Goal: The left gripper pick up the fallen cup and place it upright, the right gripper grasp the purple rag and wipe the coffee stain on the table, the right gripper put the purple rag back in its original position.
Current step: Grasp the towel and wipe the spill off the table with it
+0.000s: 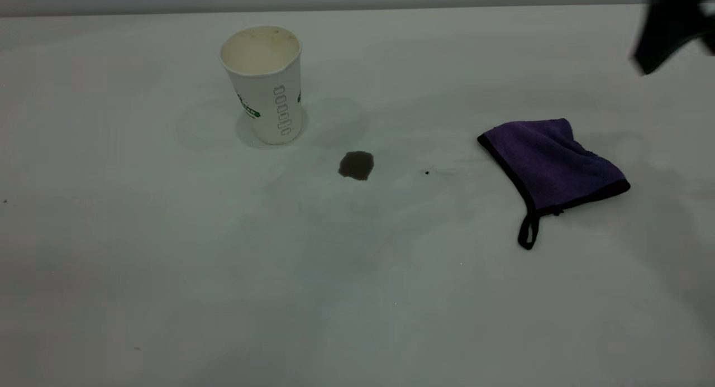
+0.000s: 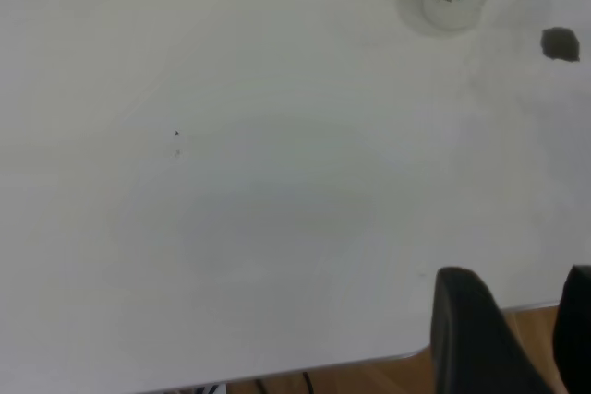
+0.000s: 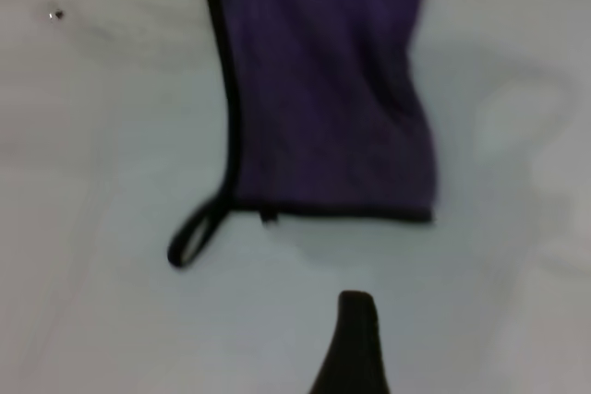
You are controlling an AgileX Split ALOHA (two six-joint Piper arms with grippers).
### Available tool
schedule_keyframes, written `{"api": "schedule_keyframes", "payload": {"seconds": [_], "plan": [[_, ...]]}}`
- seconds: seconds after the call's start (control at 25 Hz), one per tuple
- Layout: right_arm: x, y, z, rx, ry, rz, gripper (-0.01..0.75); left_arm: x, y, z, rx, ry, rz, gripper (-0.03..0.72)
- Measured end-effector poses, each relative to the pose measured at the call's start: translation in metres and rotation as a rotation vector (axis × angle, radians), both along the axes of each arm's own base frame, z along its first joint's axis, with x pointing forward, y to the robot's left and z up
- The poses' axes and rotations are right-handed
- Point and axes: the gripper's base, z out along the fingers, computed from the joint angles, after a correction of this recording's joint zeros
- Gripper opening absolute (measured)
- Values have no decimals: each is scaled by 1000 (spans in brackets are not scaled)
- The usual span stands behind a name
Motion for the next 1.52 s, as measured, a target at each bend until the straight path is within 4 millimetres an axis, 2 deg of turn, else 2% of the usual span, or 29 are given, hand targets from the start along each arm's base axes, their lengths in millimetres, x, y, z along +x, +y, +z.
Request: {"api": "schedule_keyframes", "payload": {"seconds": [0.2, 0.4, 0.6, 0.8, 0.88, 1.0, 1.08, 1.24, 1.28, 1.4, 1.52], "plan": [[33, 19, -47, -4, 69, 32, 706, 0, 0, 0, 0, 0, 0, 287], [50, 24, -91, -4, 136, 23, 698, 0, 0, 0, 0, -1, 0, 287], [65, 27, -124, -7, 166, 27, 686, 0, 0, 0, 0, -1, 0, 287], [74, 28, -143, -13, 172, 43, 653, 0, 0, 0, 0, -1, 0, 287], [74, 28, -149, -14, 168, 41, 611, 0, 0, 0, 0, -1, 0, 287], [74, 28, -156, -18, 167, 43, 503, 0, 0, 0, 0, -1, 0, 287], [74, 28, -159, -21, 170, 45, 403, 0, 0, 0, 0, -1, 0, 287], [75, 30, -161, 17, 174, 10, 122, 0, 0, 0, 0, -1, 0, 287], [76, 32, -160, 28, 176, 11, 93, 0, 0, 0, 0, -1, 0, 287], [78, 50, -158, 53, 167, 52, 90, 0, 0, 0, 0, -1, 0, 287], [78, 90, -156, 75, 144, 132, 90, 0, 0, 0, 0, -1, 0, 287]]}}
